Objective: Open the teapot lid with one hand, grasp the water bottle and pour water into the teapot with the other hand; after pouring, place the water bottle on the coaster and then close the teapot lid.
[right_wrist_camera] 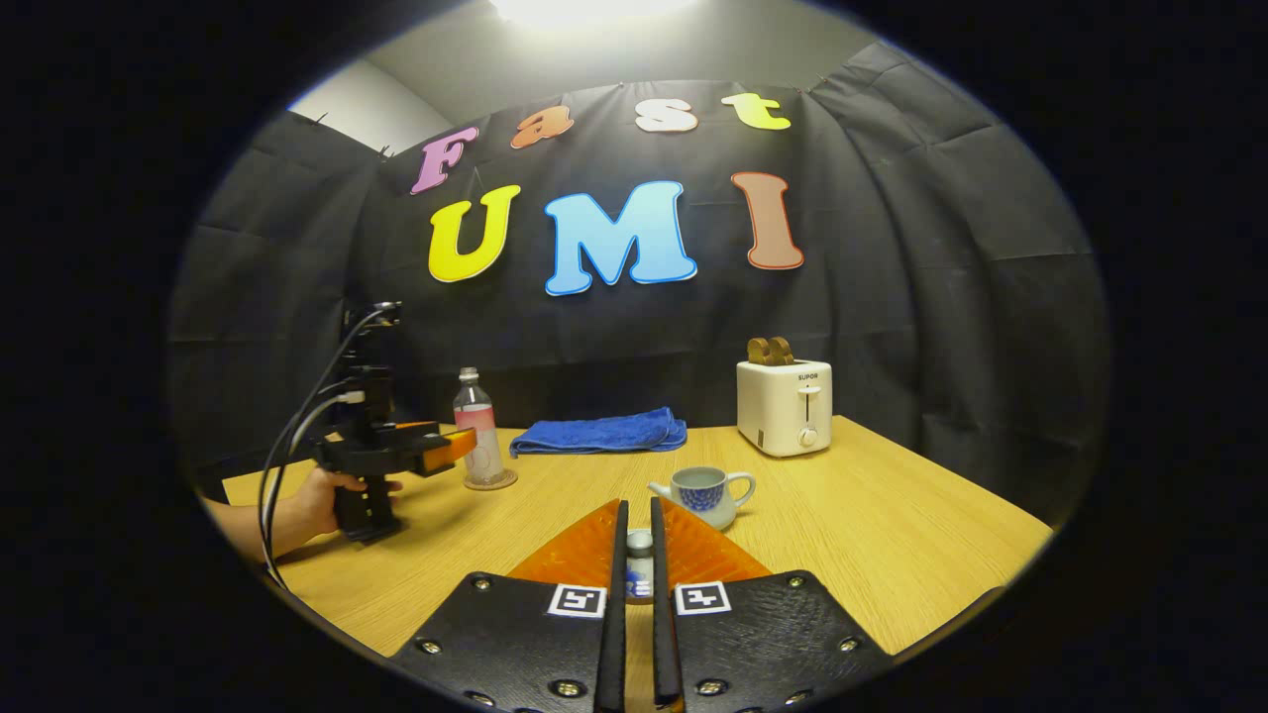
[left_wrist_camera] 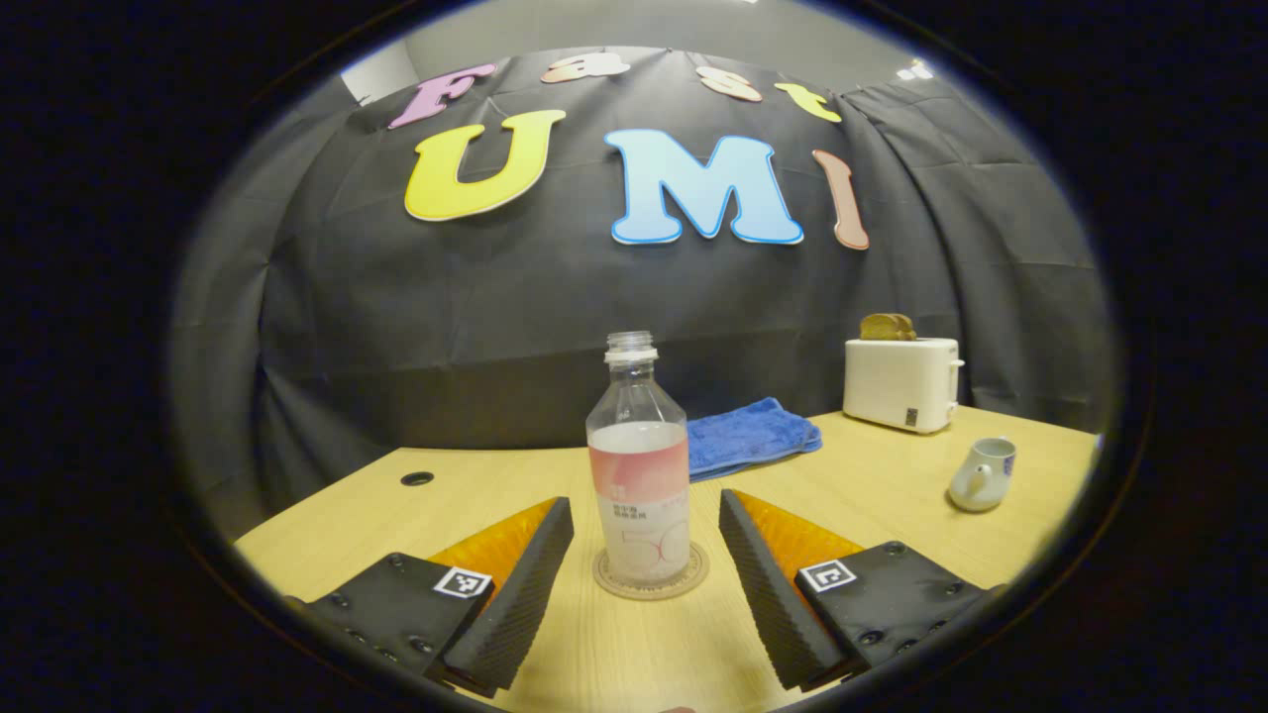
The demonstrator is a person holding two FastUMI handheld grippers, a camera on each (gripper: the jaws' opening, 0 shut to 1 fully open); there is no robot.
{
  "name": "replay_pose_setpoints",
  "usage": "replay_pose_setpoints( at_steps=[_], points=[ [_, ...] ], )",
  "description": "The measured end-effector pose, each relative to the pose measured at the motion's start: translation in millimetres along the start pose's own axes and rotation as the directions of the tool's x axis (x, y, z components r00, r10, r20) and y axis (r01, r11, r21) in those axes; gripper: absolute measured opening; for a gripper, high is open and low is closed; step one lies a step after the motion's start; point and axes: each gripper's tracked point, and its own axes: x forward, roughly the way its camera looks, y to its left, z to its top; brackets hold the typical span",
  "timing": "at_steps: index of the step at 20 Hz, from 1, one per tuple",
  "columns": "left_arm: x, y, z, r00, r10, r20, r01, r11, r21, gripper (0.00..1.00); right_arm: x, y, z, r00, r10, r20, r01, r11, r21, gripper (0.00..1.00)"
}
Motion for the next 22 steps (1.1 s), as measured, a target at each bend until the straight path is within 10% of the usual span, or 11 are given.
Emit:
replay_pose_setpoints(
  at_steps=[12,22],
  points=[
    [-91,-41,33,0.987,-0.110,0.118,0.113,0.993,-0.024,1.00,146,-60,-2,0.986,-0.164,-0.010,0.164,0.985,-0.056,0.11],
    [-84,-55,21,0.984,-0.131,0.120,0.137,0.990,-0.046,1.00,171,-60,-28,0.981,-0.179,-0.070,0.173,0.981,-0.089,0.11]
  ],
)
